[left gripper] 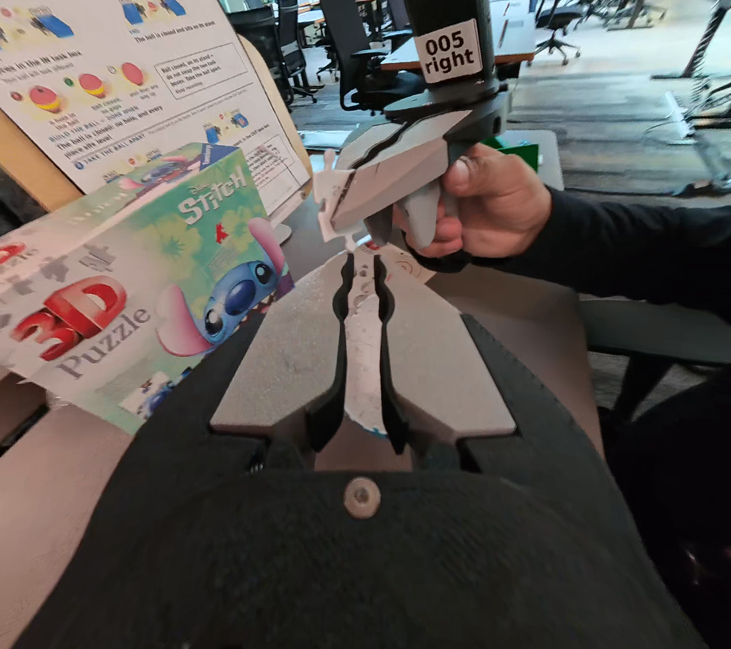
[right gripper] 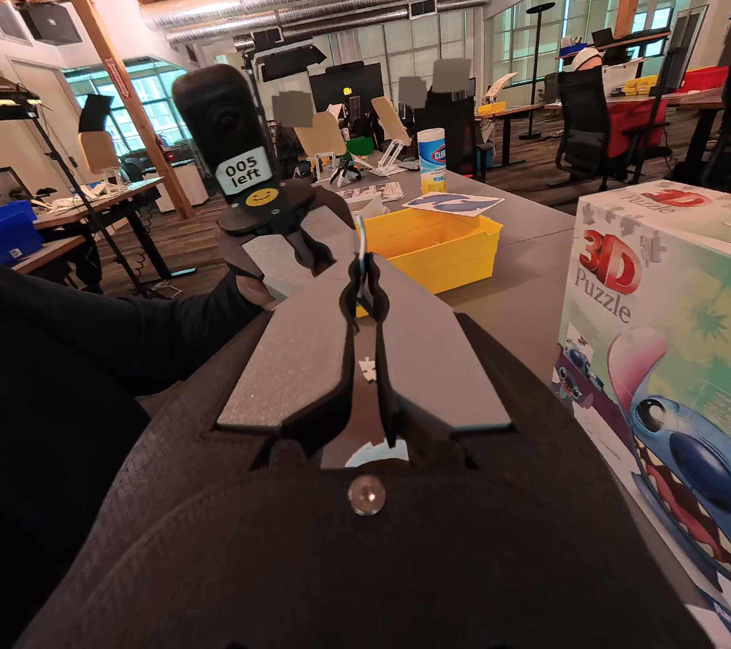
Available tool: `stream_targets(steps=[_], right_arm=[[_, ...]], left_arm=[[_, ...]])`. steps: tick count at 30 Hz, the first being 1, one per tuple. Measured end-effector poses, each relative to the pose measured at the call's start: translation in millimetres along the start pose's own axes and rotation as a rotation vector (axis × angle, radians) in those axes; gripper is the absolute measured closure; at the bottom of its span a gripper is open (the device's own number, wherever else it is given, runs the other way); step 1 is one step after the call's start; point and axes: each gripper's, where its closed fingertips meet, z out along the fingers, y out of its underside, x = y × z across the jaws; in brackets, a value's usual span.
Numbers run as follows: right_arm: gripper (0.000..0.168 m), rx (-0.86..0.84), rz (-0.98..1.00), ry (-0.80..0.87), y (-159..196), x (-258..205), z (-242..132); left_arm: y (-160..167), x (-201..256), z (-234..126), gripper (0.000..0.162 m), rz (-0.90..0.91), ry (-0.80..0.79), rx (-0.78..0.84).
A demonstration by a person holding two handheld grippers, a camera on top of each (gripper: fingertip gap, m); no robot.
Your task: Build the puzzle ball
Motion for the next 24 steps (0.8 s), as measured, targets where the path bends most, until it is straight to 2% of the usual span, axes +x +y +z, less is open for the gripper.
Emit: stream_targets(steps=[6,12,20,24], right_arm=[[0.168,-0.004,-0.012,-0.039,5.6,-2.3,2.4],[0.168,-0.019,-0.018,-0.05,10.3,1.0,4.4],[0.166,-0.225,-0.119,0.019,46.1,14.4,-2.8],[0.154,-0.33,-0.147,0.015,54.2,15.4,-5.4]], left_arm=[[-5.1,-4.0,-6.8,0.157,-0.054,0.046,0.089],[0.7,-6.8,-7.2,0.161,-0.112,0.093,0.05],[41.8,-15.7,-6.1,0.162,0.022,0.079,-0.299],[56.3,-13.7,-2.9,0.162,0.094,0.08,-0.425]])
